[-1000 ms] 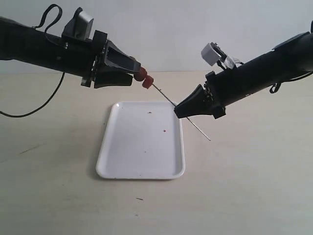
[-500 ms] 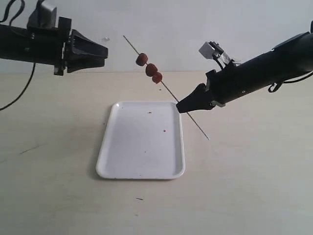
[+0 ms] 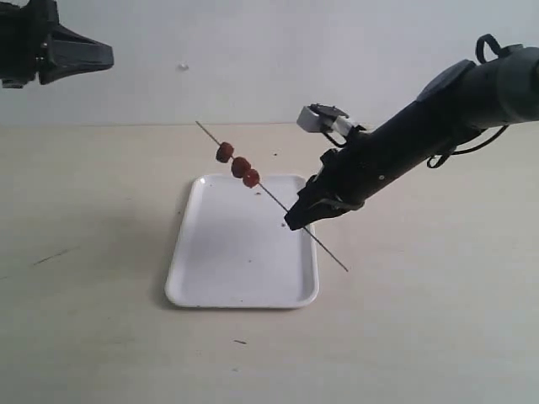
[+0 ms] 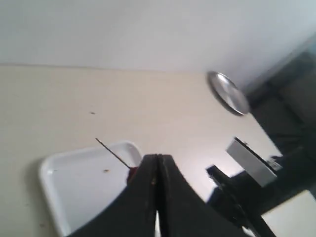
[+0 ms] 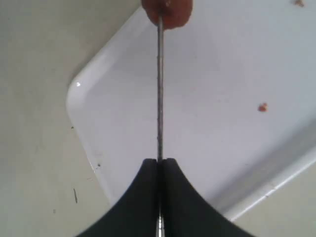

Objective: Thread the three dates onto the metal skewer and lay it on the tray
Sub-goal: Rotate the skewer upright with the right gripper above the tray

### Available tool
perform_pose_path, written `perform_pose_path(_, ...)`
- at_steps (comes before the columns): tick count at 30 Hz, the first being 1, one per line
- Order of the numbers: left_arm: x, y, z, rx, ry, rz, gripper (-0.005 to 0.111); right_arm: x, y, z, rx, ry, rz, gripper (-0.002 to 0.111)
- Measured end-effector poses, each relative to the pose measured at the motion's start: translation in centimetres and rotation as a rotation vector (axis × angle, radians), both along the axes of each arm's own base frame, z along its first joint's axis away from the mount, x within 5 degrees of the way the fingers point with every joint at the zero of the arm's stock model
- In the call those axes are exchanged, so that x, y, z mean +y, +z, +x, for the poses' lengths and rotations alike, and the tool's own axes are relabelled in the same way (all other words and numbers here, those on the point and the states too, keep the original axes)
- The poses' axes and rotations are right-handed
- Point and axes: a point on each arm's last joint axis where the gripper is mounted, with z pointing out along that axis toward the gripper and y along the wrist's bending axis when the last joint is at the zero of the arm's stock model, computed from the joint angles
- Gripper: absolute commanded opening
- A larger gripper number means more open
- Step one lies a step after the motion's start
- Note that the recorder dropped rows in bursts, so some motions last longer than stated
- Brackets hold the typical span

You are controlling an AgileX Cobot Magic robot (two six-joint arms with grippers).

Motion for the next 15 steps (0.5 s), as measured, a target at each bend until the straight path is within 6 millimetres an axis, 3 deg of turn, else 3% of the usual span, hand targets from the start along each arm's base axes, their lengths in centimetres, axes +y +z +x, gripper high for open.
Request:
perform_pose_path(9,2.0,3.3,-8.7,-0.205,0.427,0.188,0.000,0.5,1.2,0.0,0.012,-0.094,-0.039,0.000)
perform_pose_path(15,2.6,4.4,-14.2,-0.316,0.509,0.222,0.000,0.4,2.3,0.0,-0.007,-0.141,-0.037,0.000)
